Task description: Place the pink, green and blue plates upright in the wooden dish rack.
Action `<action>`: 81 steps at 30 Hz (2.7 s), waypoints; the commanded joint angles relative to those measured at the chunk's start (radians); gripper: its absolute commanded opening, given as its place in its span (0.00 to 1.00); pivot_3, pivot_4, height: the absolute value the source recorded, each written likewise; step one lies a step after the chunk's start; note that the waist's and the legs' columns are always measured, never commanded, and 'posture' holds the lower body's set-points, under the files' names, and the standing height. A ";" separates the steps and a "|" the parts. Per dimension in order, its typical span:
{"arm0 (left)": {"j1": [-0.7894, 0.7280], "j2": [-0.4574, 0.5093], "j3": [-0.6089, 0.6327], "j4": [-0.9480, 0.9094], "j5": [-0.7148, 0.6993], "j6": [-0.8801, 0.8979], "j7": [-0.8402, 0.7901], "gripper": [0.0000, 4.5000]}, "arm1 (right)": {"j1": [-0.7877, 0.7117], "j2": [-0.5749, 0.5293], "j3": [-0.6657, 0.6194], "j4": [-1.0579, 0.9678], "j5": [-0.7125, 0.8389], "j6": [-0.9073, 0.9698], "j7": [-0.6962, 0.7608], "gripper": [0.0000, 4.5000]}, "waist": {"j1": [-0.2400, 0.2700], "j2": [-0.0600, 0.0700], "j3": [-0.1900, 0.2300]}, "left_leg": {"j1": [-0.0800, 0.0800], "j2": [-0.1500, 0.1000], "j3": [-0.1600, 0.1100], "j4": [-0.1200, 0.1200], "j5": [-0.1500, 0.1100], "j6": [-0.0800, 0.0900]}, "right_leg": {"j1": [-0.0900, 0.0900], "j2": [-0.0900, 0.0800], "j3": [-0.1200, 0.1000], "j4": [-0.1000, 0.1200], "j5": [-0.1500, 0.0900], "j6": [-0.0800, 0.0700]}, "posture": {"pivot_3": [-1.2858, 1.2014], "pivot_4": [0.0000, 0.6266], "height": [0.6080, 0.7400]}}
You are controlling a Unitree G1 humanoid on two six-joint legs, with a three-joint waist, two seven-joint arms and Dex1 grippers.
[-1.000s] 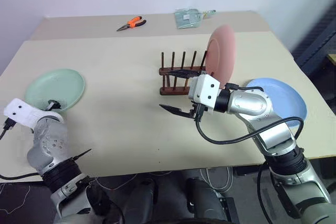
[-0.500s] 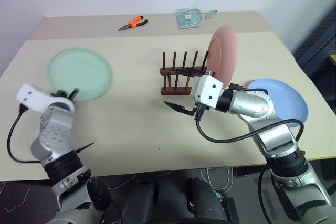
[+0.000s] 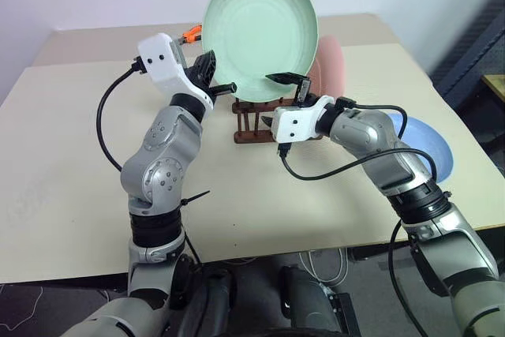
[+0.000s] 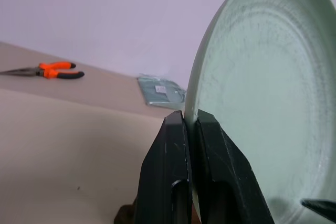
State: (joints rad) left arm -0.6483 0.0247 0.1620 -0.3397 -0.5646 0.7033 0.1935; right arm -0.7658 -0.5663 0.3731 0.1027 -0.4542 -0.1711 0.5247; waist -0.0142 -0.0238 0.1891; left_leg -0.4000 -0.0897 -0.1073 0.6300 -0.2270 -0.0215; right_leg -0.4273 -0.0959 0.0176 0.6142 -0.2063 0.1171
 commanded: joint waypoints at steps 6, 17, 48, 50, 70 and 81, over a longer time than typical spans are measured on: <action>0.016 -0.010 0.012 -0.082 -0.030 0.030 -0.003 0.00 | -0.049 0.021 -0.009 0.038 -0.101 -0.075 -0.092 0.15 | 0.003 0.000 0.000 | 0.000 0.000 0.000 0.000 0.001 -0.002 | 0.000 0.000 0.000 0.000 0.000 0.000 | 0.52 0.24 0.99; -0.007 0.137 0.146 -0.023 0.109 -0.190 -0.020 0.66 | 0.001 0.038 -0.074 -0.030 -0.042 -0.090 -0.091 0.00 | -0.001 0.000 0.000 | 0.000 0.000 0.000 0.000 0.002 -0.004 | 0.000 0.001 0.000 0.000 0.000 0.000 | 0.52 0.24 0.99; 0.513 0.408 -0.258 -0.114 0.208 -0.351 -0.742 0.66 | 0.116 0.308 -0.551 -0.306 1.261 0.859 -0.139 0.00 | 0.001 0.005 0.002 | 0.001 0.001 0.000 -0.001 -0.002 0.004 | -0.001 0.000 0.001 0.000 0.000 -0.002 | 0.52 0.24 0.99; 0.514 0.409 -0.259 -0.117 0.212 -0.351 -0.743 0.66 | 0.108 0.305 -0.555 -0.272 1.248 0.863 -0.144 0.00 | 0.000 0.005 0.002 | 0.001 0.001 0.000 -0.001 -0.002 0.004 | -0.001 0.000 0.001 0.000 0.000 -0.002 | 0.52 0.24 0.99; 0.511 0.405 -0.262 -0.110 0.239 -0.355 -0.767 0.67 | 0.059 0.071 -0.441 -0.365 0.916 0.681 -0.030 0.90 | 0.002 0.006 0.002 | 0.000 0.001 0.000 -0.001 -0.002 0.004 | -0.001 0.000 0.001 -0.001 0.000 -0.002 | 0.52 0.24 0.99; 0.457 0.386 -0.286 -0.022 0.257 -0.401 -0.807 0.67 | 0.548 -0.301 -0.732 -0.395 0.832 0.704 0.125 0.96 | 0.046 0.002 0.000 | -0.004 0.001 -0.001 0.001 -0.004 0.007 | 0.002 -0.001 -0.003 -0.005 -0.002 -0.004 | 0.52 0.24 0.99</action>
State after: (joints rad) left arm -0.1740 0.4188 -0.1077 -0.3570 -0.3120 0.3308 -0.5939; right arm -0.2603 -0.8600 -0.3517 -0.2650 0.4044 0.5424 0.6218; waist 0.0318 -0.0215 0.1887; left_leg -0.4036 -0.0891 -0.1075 0.6309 -0.2315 -0.0137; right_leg -0.4262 -0.0976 0.0155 0.6093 -0.2083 0.1132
